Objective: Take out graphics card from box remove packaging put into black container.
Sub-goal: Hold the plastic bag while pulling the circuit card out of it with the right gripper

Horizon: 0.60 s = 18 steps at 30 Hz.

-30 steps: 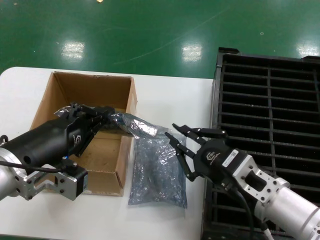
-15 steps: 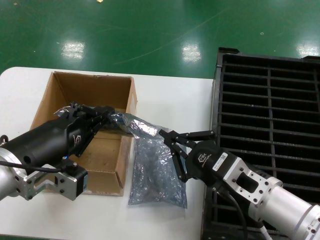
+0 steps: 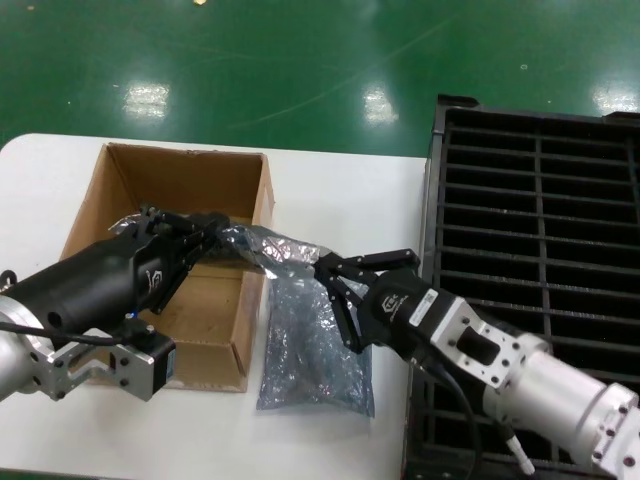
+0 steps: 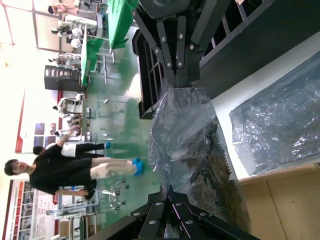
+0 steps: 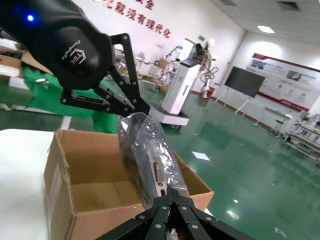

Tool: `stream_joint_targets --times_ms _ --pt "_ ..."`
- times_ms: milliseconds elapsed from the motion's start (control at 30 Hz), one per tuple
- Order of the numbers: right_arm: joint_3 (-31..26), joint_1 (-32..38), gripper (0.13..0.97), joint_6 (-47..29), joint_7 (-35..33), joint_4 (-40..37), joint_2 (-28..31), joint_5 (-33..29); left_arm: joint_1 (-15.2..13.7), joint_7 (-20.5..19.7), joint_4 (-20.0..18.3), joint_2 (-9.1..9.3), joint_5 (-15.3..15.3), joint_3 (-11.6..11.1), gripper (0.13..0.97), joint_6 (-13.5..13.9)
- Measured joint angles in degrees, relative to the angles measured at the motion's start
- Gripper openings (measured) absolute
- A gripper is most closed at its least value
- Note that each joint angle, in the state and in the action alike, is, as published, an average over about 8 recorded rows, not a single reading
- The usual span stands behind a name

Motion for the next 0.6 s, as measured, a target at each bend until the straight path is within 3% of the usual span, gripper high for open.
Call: stream_joint_targets --times_ms 600 --pt "-3.91 12.42 0.134 -11.88 0.19 -6.57 1.63 4.61 0.0 0.0 0.0 0.0 0.0 0.0 0.14 0.0"
